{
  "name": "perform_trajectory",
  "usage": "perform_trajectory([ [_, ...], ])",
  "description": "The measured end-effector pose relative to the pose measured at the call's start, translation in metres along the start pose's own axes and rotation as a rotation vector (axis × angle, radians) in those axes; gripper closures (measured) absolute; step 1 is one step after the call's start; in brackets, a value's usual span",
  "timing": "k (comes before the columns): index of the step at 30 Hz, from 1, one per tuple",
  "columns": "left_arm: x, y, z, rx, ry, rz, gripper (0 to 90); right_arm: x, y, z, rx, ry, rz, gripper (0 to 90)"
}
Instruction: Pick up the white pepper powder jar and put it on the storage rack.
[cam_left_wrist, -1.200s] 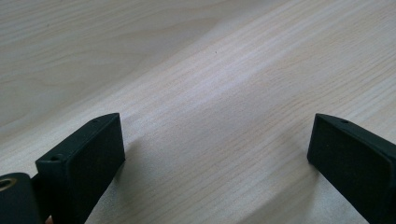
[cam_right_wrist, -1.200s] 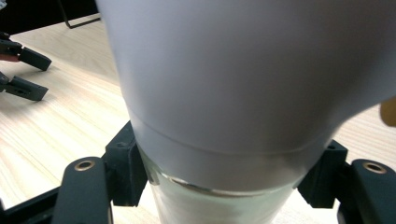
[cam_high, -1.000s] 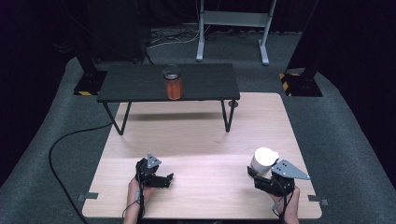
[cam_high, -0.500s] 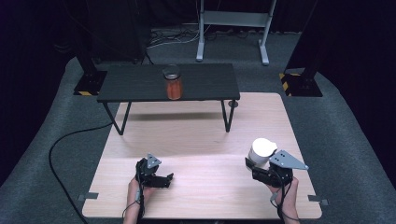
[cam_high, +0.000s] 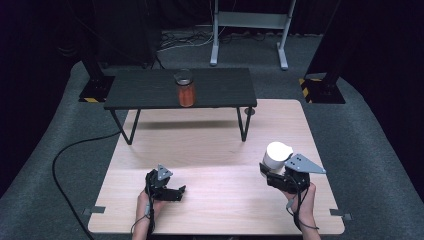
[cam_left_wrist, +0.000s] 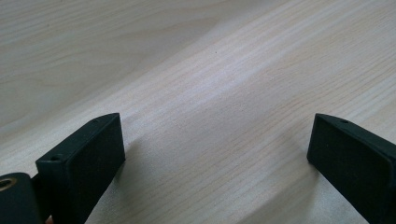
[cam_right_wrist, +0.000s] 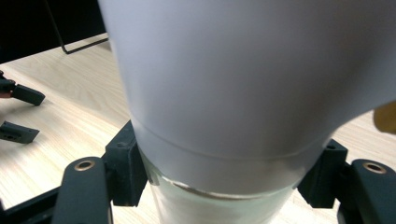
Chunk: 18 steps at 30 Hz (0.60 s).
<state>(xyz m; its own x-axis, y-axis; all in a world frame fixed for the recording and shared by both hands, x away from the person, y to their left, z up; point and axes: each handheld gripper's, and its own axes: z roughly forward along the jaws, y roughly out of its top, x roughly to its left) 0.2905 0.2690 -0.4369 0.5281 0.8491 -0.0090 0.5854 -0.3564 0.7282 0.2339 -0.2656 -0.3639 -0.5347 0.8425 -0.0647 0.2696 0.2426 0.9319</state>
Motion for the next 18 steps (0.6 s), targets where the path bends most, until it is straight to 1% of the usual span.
perform_trajectory([
  [10,0.0,0.0,0.0,0.0,0.0,0.0,3.9,-0.001,0.01,0.008,-0.003,0.009,-0.006,29.8],
  [18,0.0,0.0,0.0,-0.001,-0.003,0.004,4.5,-0.005,0.018,0.016,-0.006,0.016,0.0,29.8],
])
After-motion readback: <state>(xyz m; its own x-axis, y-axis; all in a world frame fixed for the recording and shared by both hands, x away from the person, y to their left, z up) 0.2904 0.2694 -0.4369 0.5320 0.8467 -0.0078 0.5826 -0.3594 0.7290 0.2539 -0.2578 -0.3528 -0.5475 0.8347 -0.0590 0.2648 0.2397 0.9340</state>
